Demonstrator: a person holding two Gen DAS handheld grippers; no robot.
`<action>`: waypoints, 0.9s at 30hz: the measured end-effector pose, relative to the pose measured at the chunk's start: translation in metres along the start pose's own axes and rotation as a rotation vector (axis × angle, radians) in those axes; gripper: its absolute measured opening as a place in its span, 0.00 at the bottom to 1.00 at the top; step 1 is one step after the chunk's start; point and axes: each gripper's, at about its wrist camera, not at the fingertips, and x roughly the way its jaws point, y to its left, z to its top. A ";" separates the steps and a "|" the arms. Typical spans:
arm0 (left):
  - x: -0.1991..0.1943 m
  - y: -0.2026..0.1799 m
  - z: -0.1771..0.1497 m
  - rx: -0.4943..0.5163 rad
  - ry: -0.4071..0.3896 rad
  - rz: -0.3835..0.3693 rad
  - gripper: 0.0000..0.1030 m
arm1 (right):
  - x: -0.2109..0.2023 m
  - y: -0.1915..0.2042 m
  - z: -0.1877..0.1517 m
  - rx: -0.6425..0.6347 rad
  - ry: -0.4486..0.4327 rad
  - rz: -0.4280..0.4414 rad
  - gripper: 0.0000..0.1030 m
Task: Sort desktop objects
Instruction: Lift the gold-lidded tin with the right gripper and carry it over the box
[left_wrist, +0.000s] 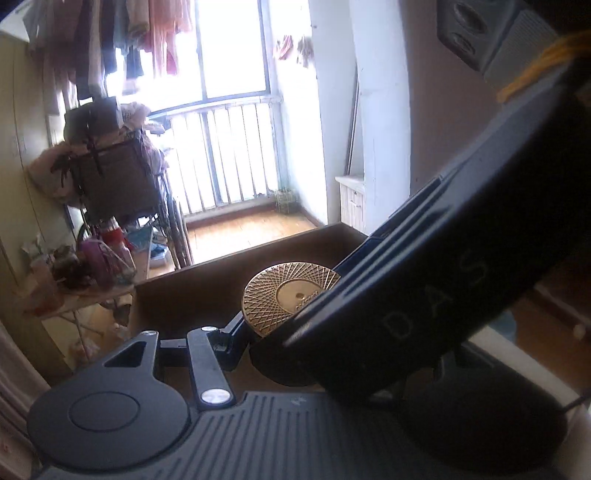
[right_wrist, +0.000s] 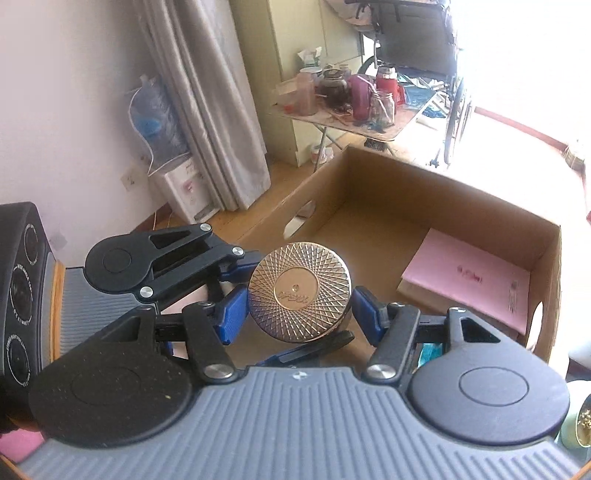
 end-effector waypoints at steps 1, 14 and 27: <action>0.016 0.010 -0.001 -0.014 0.021 -0.010 0.56 | 0.004 -0.005 0.006 0.013 0.009 0.004 0.59; 0.138 0.030 -0.027 -0.197 0.446 -0.201 0.55 | 0.112 -0.119 0.022 0.339 0.290 0.097 0.58; 0.172 0.037 -0.055 -0.238 0.660 -0.234 0.71 | 0.165 -0.146 0.004 0.310 0.410 0.009 0.58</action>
